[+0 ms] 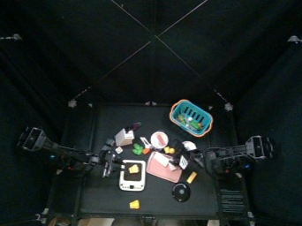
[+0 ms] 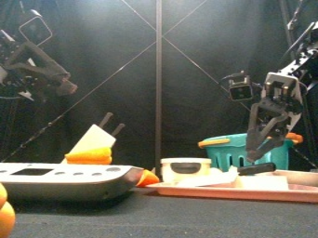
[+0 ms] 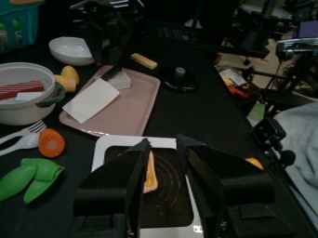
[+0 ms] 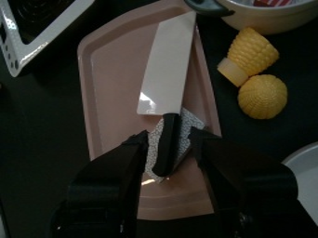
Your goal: Grab squash half
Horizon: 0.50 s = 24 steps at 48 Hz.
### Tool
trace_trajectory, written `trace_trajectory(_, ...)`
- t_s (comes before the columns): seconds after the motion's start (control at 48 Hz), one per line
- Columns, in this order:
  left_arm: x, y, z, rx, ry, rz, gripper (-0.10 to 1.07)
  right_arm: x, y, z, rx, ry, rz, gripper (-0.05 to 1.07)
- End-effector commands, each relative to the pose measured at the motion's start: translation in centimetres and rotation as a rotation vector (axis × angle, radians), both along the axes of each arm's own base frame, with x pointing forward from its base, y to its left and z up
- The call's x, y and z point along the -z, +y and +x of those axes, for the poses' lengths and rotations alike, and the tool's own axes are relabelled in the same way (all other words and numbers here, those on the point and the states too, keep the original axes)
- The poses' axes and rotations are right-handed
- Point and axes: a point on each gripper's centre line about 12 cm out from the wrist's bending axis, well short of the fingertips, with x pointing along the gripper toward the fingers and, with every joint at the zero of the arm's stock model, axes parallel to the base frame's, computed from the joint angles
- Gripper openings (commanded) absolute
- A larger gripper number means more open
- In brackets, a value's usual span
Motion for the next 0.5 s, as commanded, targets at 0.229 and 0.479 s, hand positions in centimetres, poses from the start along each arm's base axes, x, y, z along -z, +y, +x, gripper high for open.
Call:
trace_trajectory(0.229, -0.3, 0.0, 0.2, -0.003, -0.012, 0.001, 0.72, -4.0, 0.6, 3.4, -0.111, -0.126, -0.11, 0.79)
trace_trajectory(0.479, -0.1, 0.1, 0.1, -0.004, -0.008, 0.001, 0.72, -6.7, 5.0, 7.2, -0.271, -0.245, -0.212, 0.79)
